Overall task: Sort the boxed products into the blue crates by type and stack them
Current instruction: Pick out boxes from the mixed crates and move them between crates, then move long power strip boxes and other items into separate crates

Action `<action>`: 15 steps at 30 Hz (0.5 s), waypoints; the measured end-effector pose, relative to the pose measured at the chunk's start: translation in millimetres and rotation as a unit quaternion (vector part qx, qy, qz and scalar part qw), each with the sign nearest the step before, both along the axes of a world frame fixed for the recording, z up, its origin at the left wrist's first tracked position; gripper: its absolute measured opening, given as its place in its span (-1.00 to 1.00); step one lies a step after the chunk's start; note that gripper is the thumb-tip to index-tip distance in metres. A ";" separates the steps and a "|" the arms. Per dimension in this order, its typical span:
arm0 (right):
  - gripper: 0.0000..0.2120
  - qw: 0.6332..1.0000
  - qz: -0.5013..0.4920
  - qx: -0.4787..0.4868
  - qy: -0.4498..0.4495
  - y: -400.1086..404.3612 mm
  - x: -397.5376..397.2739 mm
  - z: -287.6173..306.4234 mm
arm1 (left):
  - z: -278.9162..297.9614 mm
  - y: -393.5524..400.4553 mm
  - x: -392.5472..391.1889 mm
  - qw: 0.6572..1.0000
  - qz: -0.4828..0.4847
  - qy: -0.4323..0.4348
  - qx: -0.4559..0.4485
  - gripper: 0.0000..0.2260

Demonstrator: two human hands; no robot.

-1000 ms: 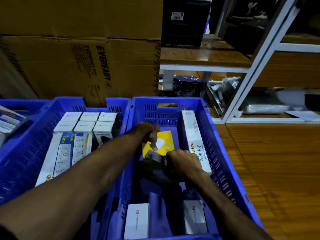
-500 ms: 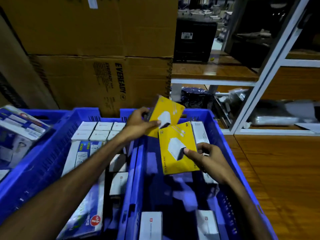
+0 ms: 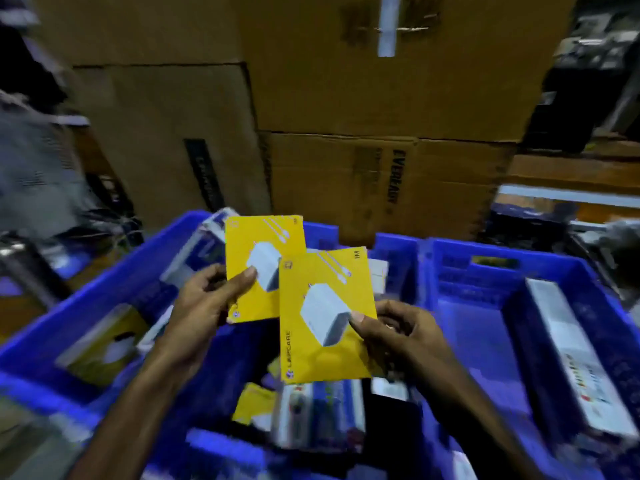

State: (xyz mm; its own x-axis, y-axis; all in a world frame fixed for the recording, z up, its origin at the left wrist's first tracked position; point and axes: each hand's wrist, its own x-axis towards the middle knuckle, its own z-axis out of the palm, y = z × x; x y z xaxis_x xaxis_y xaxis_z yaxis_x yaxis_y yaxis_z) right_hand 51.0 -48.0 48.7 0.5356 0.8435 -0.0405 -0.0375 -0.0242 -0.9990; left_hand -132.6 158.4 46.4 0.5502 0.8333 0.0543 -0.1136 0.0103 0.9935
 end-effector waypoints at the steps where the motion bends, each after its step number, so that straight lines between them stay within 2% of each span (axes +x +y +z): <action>1: -0.49 1.000 0.015 -0.003 -0.008 15.7 -14.6 0.5 | -0.2 11.6 -25.5 1.000 0.029 0.004 0.012 -0.64; 4: -0.47 0.998 0.062 -0.007 -0.022 60.2 -53.7 5.3 | -0.1 43.2 -88.5 0.993 0.103 0.032 0.052 -0.58; 7: -0.53 0.995 0.069 -0.025 -0.062 110.6 -88.9 9.6 | 3.2 78.0 -144.7 0.980 0.168 0.043 0.094 -0.78; 9: -0.56 0.989 0.050 -0.054 -0.129 141.2 -105.8 11.9 | 2.7 102.0 -173.6 0.967 0.199 0.080 0.138 -0.87; 12: -0.59 0.960 0.028 -0.097 -0.260 182.2 -130.3 15.5 | -5.5 134.5 -211.7 0.952 0.207 0.135 0.179 -0.82; 15: -0.61 0.930 0.037 -0.123 -0.344 214.5 -149.6 15.9 | -20.7 165.1 -236.7 0.931 0.181 0.229 0.221 -0.68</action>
State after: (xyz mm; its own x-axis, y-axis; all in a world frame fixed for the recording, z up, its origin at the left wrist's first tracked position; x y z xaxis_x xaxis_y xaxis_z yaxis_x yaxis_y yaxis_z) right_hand -98.6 166.6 64.5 0.4472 0.8896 0.0932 0.6189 -0.2325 -0.7503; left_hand -369.3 323.4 25.7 0.2872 0.9206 0.2645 0.4057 -0.3671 0.8370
